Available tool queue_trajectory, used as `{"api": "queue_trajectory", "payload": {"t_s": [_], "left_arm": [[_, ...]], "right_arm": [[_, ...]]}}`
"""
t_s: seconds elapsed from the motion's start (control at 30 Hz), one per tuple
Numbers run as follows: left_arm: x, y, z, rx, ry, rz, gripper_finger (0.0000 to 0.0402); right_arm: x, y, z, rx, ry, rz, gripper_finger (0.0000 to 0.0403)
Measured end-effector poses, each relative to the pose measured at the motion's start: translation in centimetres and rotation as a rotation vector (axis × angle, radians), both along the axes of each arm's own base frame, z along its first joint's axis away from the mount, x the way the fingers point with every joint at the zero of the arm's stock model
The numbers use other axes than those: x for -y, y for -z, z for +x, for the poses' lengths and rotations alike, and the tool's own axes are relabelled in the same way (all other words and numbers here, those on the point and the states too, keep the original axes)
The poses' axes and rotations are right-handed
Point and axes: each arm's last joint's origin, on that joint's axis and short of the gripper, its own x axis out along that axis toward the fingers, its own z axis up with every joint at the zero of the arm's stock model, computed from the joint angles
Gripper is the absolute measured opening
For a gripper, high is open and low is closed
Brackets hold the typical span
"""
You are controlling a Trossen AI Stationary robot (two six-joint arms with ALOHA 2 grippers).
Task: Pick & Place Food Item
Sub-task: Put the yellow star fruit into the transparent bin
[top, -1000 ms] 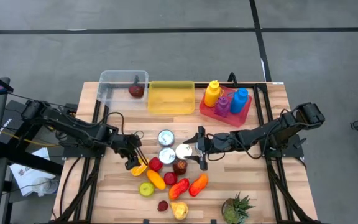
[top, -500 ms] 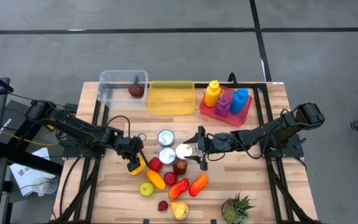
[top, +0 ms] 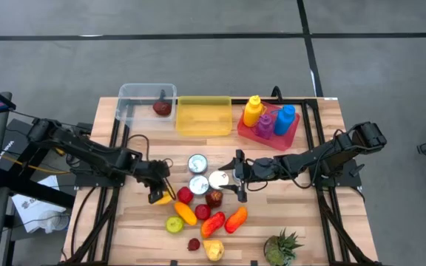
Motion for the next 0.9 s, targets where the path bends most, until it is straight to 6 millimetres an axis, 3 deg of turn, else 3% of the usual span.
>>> {"api": "queue_trajectory", "payload": {"t_s": [0.2, 0.43, 0.6, 0.77, 0.9], "left_arm": [[-0.5, -3.0, -0.4, 0.283, 0.035, 0.141, 0.0007], [-1.4, -6.1, -0.6, 0.738, 0.026, 0.48, 0.0007], [-3.4, -5.0, -0.7, 0.931, -0.068, 0.65, 0.0007], [-6.7, -3.4, -1.0, 0.975, -0.163, 0.688, 0.0006], [-9.5, -3.7, -1.5, 0.947, -0.272, 0.749, 0.0006]], "right_arm": [[0.0, 0.0, 0.0, -0.003, 0.0, -0.001, 0.0285], [0.0, 0.0, 0.0, -0.003, 0.0, -0.002, 0.0285], [0.0, 0.0, 0.0, -0.003, -0.001, -0.003, 0.0285], [0.0, 0.0, 0.0, 0.0, -0.004, -0.011, 0.0285], [0.0, -0.1, 0.0, 0.007, -0.006, -0.016, 0.0285]]}}
